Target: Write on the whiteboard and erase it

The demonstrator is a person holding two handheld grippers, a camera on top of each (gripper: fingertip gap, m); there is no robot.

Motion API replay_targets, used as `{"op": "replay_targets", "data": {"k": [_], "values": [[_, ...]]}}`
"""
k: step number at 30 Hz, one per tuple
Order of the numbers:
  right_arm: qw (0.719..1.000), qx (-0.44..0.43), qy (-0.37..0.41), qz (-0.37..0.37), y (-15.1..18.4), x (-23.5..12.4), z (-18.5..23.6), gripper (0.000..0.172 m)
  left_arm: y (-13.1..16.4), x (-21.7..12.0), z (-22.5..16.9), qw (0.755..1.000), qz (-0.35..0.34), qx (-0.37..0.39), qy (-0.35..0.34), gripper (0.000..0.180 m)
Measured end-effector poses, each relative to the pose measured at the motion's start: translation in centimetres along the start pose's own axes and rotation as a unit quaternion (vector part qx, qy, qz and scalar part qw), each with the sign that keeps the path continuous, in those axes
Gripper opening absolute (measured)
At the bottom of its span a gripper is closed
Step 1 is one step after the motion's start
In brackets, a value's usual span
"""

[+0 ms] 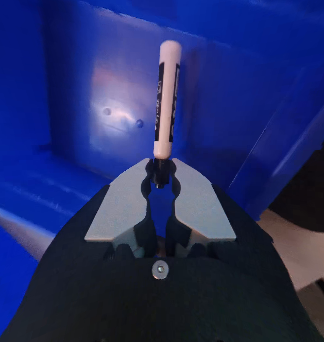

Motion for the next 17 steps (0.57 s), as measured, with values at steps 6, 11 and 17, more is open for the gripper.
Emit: {"op": "replay_targets", "data": {"k": [6,11,17], "values": [[0.999,0.02,-0.012,-0.037,-1.1,1.0,0.7,0.062,-2.1,-7.9,-1.7,0.951,-0.255,-0.153,-0.084,0.017],[0.986,0.1,-0.069,-0.118,-4.3,5.1,2.8,0.067,-7.4,-13.1,-8.8,0.841,-0.51,-0.181,-0.006,0.016],[0.945,0.104,-0.126,-0.285,-11.8,6.8,4.0,0.084,-14.5,-13.5,-20.1,0.774,-0.599,-0.109,0.173,0.016]]}}
Point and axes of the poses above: each gripper's, where its closed fingertips meet, x out along the fingers, y out of its underside, z = x × y across the jaws, the point moved 2 cm from there along -x, back along the fingers, and after that the axes turned 13 degrees about -x, right-handed, at the moved point
